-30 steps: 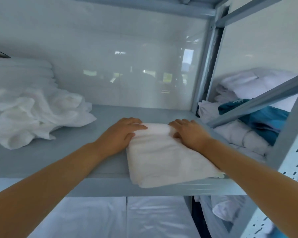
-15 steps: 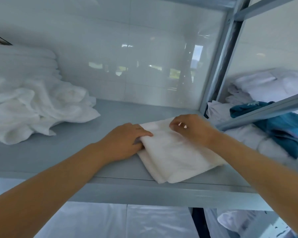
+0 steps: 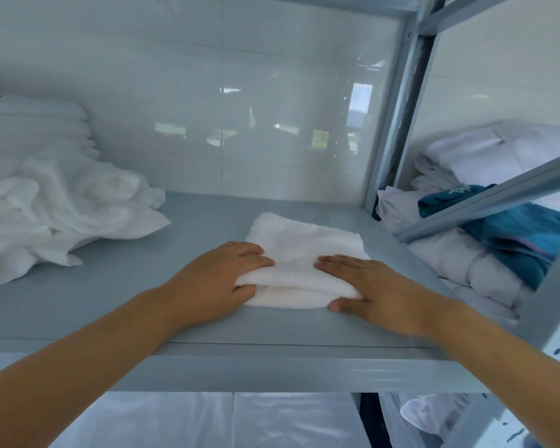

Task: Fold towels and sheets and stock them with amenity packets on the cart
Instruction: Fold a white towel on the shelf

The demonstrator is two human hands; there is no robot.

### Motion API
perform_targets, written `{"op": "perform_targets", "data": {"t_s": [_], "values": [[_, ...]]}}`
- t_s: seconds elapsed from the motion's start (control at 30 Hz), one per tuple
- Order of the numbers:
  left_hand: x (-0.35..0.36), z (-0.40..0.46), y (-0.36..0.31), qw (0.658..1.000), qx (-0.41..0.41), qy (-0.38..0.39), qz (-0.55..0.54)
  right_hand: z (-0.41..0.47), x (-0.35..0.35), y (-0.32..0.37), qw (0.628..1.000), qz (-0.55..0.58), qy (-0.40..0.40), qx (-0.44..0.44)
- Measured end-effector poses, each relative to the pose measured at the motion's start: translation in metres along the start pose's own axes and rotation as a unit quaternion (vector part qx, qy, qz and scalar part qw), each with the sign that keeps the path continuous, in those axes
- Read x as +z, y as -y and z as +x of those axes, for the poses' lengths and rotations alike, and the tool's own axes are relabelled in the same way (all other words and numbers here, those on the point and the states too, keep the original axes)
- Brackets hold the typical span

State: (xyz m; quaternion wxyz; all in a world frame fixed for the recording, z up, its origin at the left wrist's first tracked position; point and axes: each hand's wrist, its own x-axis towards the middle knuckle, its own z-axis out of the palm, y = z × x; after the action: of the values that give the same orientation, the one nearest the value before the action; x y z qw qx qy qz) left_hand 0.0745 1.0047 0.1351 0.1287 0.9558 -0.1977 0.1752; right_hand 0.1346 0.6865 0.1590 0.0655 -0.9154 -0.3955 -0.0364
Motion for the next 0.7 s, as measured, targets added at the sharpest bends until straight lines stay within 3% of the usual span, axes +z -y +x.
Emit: {"op": "perform_targets", "data": {"t_s": [0.07, 0.2, 0.33, 0.7], "values": [[0.001, 0.001, -0.004, 1.0, -0.003, 0.004, 0.002, 0.003, -0.002, -0.012, 0.999, -0.032, -0.008, 0.014], [-0.003, 0.0, -0.006, 1.0, 0.008, 0.011, 0.011, 0.006, 0.007, -0.009, 0.997, 0.061, -0.044, 0.007], [-0.003, -0.002, -0.007, 1.0, 0.002, 0.015, 0.017, 0.008, 0.016, -0.001, 0.994, 0.049, -0.094, 0.006], [-0.008, -0.011, -0.008, 0.997, -0.07, 0.006, 0.035, 0.009, 0.017, -0.007, 0.998, 0.008, -0.062, 0.014]]}}
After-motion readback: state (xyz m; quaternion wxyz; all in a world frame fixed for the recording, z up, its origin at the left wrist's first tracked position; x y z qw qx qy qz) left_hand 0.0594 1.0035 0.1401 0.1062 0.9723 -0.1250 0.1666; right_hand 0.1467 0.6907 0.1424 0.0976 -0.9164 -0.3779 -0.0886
